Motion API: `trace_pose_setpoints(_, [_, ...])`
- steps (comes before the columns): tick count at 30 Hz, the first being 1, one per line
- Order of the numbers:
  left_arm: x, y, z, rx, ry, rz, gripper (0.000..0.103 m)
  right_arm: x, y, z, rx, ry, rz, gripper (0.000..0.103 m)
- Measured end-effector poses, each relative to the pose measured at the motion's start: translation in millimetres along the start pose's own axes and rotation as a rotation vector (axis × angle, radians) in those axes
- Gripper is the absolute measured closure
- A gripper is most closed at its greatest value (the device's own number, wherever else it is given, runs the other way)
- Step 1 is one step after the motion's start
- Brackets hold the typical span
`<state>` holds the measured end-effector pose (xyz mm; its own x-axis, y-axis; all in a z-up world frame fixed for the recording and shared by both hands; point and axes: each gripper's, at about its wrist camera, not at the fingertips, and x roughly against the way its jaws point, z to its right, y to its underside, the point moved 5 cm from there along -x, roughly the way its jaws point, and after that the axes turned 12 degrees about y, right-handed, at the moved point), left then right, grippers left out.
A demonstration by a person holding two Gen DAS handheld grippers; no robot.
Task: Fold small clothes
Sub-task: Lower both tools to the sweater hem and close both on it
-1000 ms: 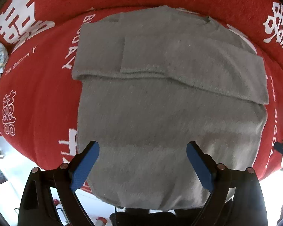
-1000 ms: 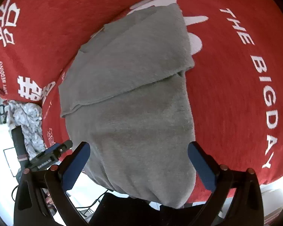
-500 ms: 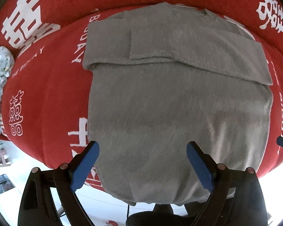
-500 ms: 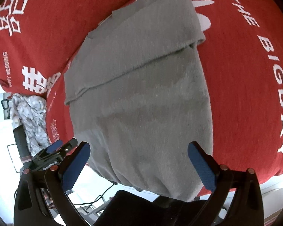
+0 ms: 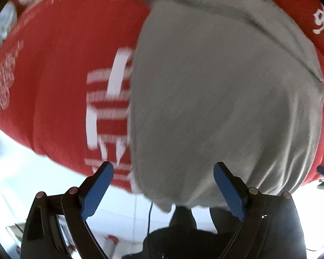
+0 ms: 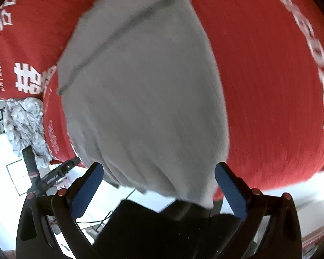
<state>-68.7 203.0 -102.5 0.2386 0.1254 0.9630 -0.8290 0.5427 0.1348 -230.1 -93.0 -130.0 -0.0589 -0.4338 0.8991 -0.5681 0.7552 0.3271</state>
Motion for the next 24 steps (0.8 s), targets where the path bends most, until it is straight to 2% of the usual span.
trace_pose_setpoints(5, [-30,29,-25,0.063,0.109,-0.068,0.009,-38,39,19,-0.023,-0.04,-0.076,0.0])
trace_pose_setpoints(9, [-53,44,-27,0.061,0.144,-0.117,0.009,-66,58,27,-0.006,-0.014,-0.111,0.0])
trace_pose_setpoints(14, [-73,49,-21,0.064,0.175,-0.148,0.009,-82,60,21,0.014,0.015,-0.097,0.0])
trace_pose_setpoints(17, [-74,51,-12,0.039,0.164,-0.148,0.009,-73,59,-1,0.052,-0.053,-0.067,0.0])
trace_pose_setpoints(19, [-67,47,-7,0.019,0.185,-0.118,0.01,-64,60,-12,0.08,-0.095,-0.053,0.0])
trace_pose_setpoints(20, [-63,47,-5,0.014,0.197,-0.109,0.013,-61,60,-18,0.094,-0.108,-0.047,0.0])
trace_pose_setpoints(21, [-58,46,-2,0.005,0.208,-0.097,0.024,-59,61,-20,0.095,-0.102,-0.042,0.0])
trace_pose_setpoints(22, [-54,44,1,-0.006,0.203,-0.099,0.028,-61,62,-20,0.087,-0.091,-0.043,0.001])
trace_pose_setpoints(23, [-54,44,2,-0.012,0.198,-0.104,0.028,-63,62,-17,0.065,-0.075,-0.046,0.005])
trace_pose_setpoints(24, [-53,43,2,-0.015,0.195,-0.108,0.028,-65,62,-13,0.044,-0.064,-0.046,0.015])
